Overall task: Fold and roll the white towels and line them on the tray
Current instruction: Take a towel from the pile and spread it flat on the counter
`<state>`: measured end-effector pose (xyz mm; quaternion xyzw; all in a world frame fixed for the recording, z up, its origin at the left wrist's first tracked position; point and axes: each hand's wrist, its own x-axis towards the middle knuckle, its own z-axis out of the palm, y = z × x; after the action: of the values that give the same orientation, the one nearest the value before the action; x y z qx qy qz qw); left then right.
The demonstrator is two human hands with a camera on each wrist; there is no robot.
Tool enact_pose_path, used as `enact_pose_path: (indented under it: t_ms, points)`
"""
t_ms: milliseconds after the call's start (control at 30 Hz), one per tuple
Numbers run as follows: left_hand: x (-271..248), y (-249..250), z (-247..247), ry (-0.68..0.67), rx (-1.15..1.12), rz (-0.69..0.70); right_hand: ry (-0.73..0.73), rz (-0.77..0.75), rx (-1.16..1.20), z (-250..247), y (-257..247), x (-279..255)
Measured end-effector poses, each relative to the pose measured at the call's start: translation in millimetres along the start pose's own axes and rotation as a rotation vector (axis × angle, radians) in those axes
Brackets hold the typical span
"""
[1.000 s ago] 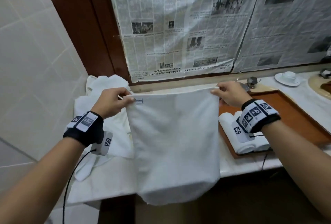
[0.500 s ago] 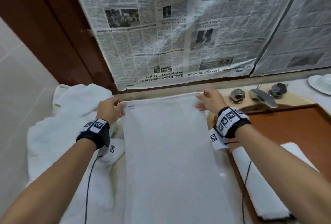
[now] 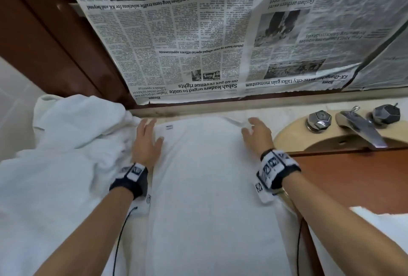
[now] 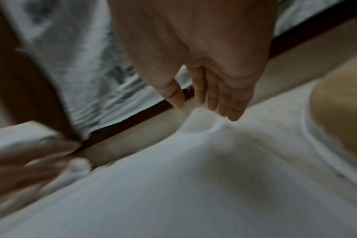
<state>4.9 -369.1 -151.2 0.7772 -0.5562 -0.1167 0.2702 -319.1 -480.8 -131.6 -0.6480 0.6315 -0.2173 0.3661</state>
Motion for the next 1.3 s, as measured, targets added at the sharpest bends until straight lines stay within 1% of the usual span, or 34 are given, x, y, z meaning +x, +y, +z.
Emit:
enact_pose_path:
  t_ms: [33, 67, 100, 133, 200, 267, 367, 467, 567, 667, 700, 767, 833, 867, 933, 1033, 1100, 1167, 1233, 1300]
  points:
    - [-14, 3, 2, 0.015, 0.01, 0.03, -0.043, -0.088, -0.026, 5, 0, -19]
    - [-31, 6, 6, -0.012, 0.01, 0.039, -0.096, -0.182, -0.068, 14, 3, -40]
    - [-46, 12, 11, -0.066, 0.02, 0.042, -0.171, -0.264, -0.145, 23, 3, -61]
    - [-62, 18, 16, -0.15, 0.054, 0.027, -0.261, -0.331, -0.257, 34, 5, -81]
    - [-87, 25, 27, -0.315, 0.187, -0.033, -0.413, -0.398, -0.514, 55, 7, -109]
    - [-96, 29, 34, -0.409, 0.285, -0.074, -0.477, -0.399, -0.694, 72, 10, -118]
    - [-88, 26, 35, -0.472, 0.351, -0.068, -0.457, -0.367, -0.766, 81, 15, -111]
    - [-67, 14, 31, -0.517, 0.382, -0.069, -0.418, -0.264, -0.777, 72, 17, -91]
    - [-45, 5, 28, -0.532, 0.368, -0.065, -0.361, -0.151, -0.75, 54, 25, -69]
    - [-35, 7, 30, -0.523, 0.359, -0.093, -0.293, -0.032, -0.728, 40, 31, -64]
    - [-36, 12, 31, -0.491, 0.364, -0.089, -0.288, -0.034, -0.731, 39, 30, -68]
    - [-45, 24, 35, -0.43, 0.379, -0.024, -0.326, -0.149, -0.743, 45, 25, -77]
    - [-48, 37, 44, -0.467, 0.382, 0.044, -0.385, -0.265, -0.761, 53, 20, -80]
    - [-47, 40, 47, -0.498, 0.365, 0.037, -0.408, -0.271, -0.751, 56, 16, -77]
    - [-35, 42, 51, -0.521, 0.347, -0.011, -0.397, -0.211, -0.727, 54, 14, -61]
    - [-9, 31, 47, -0.514, 0.335, -0.111, -0.347, -0.072, -0.745, 33, 19, -38]
    - [6, 23, 41, -0.495, 0.357, -0.153, -0.304, -0.011, -0.812, 16, 28, -31]
    - [15, 17, 34, -0.477, 0.364, -0.192, -0.272, 0.027, -0.832, 7, 31, -35]
    - [17, 22, 34, -0.451, 0.368, -0.191, -0.263, -0.011, -0.823, 5, 30, -45]
    - [11, 36, 40, -0.446, 0.379, -0.099, -0.338, -0.087, -0.788, 12, 27, -57]
